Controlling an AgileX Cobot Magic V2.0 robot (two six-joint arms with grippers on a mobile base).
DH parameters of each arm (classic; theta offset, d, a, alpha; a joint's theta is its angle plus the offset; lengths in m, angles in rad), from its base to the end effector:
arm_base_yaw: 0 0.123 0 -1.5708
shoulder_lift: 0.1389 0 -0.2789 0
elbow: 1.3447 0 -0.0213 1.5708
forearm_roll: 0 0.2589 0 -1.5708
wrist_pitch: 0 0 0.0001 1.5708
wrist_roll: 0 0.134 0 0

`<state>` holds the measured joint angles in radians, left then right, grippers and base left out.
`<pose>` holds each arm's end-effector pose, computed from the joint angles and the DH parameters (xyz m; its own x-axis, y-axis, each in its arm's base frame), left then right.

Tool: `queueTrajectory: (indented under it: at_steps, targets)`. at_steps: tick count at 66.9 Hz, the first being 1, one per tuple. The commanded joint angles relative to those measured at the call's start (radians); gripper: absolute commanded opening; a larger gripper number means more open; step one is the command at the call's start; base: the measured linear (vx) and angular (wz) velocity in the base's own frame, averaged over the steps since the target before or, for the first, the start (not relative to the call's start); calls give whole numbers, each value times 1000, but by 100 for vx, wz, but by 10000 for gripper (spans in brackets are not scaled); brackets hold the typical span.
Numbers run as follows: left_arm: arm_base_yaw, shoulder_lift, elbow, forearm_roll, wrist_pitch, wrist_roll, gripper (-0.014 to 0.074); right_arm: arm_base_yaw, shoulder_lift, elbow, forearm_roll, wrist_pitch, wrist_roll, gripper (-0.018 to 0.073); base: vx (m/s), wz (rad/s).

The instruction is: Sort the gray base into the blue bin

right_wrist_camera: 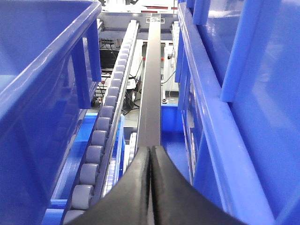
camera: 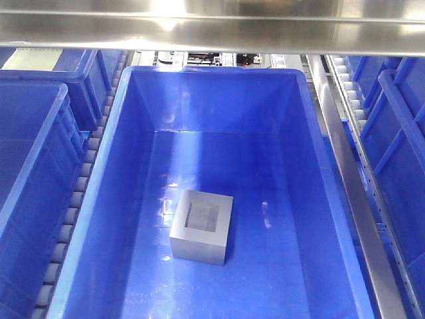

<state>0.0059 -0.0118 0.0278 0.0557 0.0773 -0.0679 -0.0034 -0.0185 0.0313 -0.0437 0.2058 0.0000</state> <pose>0.1141 0.0013 0.1971 -0.0059 -0.0124 -0.9999 -0.0103 0.9999 -0.0123 0.1125 -0.0016 0.1794 -0.1312 -0.0423 -0.9904 0.0066 0.9990 -0.0436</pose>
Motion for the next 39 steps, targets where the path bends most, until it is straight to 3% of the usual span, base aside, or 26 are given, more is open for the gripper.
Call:
queueTrajectory:
  at_steps: [1, 39]
  targets:
    - [-6, -16, -12, -6, -67, -1, -8, -2, -7, 6, -9, -79, -12, -5, 0, 0]
    - [-6, -16, -12, -6, -67, -1, -8, -2, -7, 6, -9, -79, -12, -5, 0, 0]
